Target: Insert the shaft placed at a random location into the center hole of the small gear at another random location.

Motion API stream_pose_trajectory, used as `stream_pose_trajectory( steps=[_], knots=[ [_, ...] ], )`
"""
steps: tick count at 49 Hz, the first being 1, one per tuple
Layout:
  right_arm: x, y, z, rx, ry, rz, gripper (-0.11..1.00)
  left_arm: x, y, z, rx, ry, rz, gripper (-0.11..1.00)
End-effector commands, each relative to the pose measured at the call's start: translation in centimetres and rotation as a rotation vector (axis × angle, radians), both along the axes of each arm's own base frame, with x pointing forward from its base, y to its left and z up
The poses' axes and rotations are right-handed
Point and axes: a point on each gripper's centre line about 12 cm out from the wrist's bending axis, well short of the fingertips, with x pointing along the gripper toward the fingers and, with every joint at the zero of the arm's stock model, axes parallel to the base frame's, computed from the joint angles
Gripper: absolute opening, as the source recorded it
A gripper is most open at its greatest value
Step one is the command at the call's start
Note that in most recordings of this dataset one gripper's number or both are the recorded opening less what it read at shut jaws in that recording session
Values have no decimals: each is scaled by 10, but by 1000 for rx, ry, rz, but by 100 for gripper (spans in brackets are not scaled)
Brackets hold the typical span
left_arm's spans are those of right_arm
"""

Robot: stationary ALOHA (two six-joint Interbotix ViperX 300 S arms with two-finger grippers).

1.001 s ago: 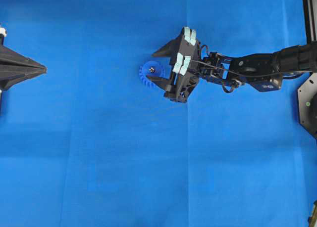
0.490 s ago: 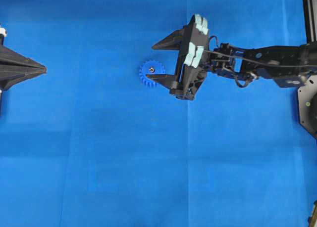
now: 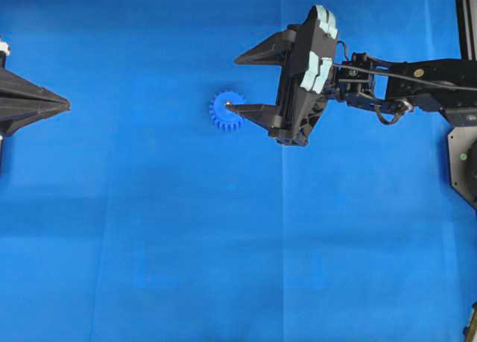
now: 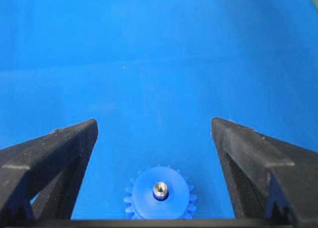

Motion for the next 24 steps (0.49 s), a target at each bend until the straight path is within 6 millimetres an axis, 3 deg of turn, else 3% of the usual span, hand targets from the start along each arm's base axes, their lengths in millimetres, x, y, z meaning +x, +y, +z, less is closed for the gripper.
stream_pose_trajectory(
  steps=[1, 24],
  knots=[
    [0, 1, 13, -6, -36, 2, 85, 1, 0, 4, -2, -11, 0, 0],
    [-13, 3, 7, 6, 11, 9, 85, 1, 0, 4, -2, -11, 0, 0]
  ],
)
